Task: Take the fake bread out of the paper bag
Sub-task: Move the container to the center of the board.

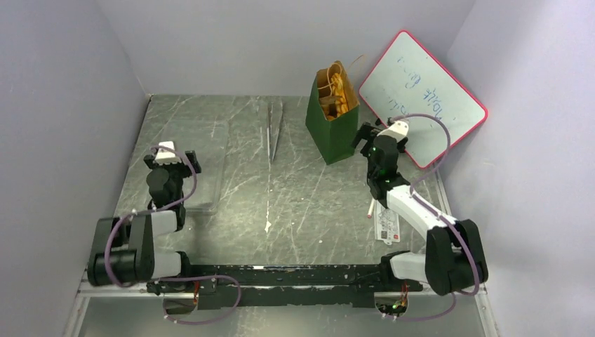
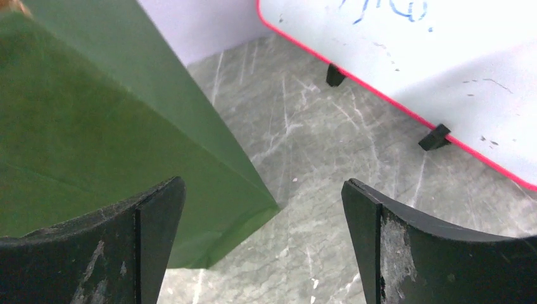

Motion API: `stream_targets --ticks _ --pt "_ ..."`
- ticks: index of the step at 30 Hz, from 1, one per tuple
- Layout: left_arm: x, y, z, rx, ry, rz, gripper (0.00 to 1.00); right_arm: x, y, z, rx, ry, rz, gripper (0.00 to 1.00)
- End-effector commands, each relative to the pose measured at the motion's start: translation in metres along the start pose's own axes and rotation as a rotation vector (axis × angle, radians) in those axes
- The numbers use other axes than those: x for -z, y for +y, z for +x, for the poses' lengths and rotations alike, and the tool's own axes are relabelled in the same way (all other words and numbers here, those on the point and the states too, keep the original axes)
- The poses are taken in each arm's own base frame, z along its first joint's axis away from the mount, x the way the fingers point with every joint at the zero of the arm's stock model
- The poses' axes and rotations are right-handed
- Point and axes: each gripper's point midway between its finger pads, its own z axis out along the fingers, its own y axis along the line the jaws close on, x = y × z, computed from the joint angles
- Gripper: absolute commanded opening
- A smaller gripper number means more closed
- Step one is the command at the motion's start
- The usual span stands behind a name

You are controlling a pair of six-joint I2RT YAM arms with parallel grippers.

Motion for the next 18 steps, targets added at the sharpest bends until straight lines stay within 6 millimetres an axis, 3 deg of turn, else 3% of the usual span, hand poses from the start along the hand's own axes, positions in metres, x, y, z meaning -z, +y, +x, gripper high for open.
stream_targets --ticks 1,3,5,12,15,18 --pt "0.008 -0.006 -0.043 0.099 -0.075 -0.041 0.96 0.016 -0.022 -0.022 -0.214 -0.089 0.12 1.0" --pt "0.009 -0.01 -0.063 0.206 -0.085 -0.038 0.96 0.022 -0.009 -0.024 -0.223 -0.078 0.012 1.0" --pt "0.011 -0.031 -0.081 0.272 -0.102 0.072 0.96 0.032 0.005 -0.027 -0.213 -0.096 -0.096 1.0" --pt "0.029 -0.087 -0.119 0.382 0.007 0.338 0.96 0.056 -0.001 -0.047 -0.154 -0.082 -0.087 0.89" --pt "0.037 -0.114 -0.124 0.305 0.035 0.357 0.96 0.071 -0.001 -0.052 -0.134 -0.096 -0.079 0.89" --pt "0.038 -0.139 -0.114 0.214 0.129 0.336 0.96 0.083 0.002 -0.042 -0.08 -0.051 -0.051 0.89"
